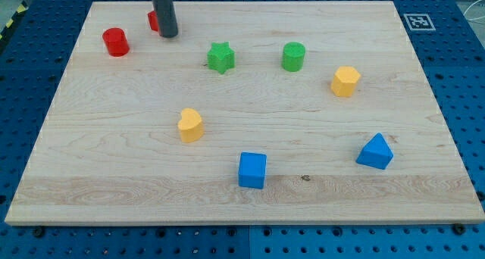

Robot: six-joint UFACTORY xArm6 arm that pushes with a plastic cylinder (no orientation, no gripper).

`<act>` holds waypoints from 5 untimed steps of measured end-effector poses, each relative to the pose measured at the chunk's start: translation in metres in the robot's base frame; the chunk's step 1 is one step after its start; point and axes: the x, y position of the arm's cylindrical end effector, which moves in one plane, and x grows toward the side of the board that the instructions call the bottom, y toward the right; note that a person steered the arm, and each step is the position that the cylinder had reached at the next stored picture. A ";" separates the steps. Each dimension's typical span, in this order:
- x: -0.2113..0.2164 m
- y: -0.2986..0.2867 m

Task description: Push the red star slightly left

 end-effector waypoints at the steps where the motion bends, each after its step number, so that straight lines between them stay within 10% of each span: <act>1: -0.002 -0.008; 5: 0.012 0.041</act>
